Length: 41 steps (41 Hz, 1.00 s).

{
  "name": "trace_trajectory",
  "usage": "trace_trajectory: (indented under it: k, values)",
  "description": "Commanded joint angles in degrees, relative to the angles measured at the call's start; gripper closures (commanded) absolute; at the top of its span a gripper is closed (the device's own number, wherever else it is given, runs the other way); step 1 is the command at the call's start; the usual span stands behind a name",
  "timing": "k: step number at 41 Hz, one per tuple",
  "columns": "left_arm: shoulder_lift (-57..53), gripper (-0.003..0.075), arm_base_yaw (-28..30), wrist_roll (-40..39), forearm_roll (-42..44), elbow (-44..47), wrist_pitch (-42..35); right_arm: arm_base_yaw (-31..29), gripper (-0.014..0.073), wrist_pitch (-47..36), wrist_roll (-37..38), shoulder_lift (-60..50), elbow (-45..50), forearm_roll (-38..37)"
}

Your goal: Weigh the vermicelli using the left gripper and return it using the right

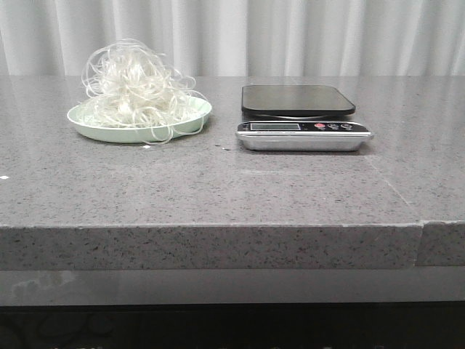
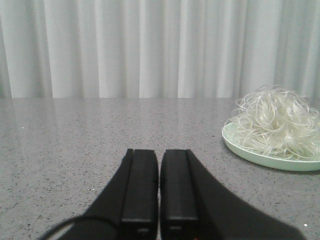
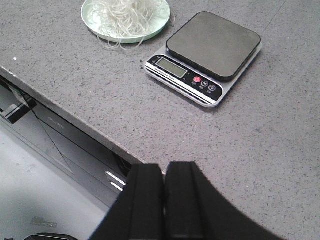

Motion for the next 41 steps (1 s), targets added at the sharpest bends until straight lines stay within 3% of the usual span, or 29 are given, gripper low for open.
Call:
trace_trajectory:
  k: [1, 8, 41]
  values:
    - [-1.1, 0.0579, -0.2, 0.1, -0.3, 0.4, -4.7, -0.3, 0.0431, -3.2, -0.3, 0.2, -1.3, -0.1]
    - [-1.1, 0.0579, -0.4, 4.6, -3.5, 0.4, -4.4, -0.3, 0.0431, -3.2, -0.3, 0.2, -1.3, -0.1]
    - [-1.1, 0.0579, -1.4, 4.6, -3.5, 0.4, -4.4, -0.3, 0.0431, -3.2, -0.3, 0.2, -1.3, -0.1]
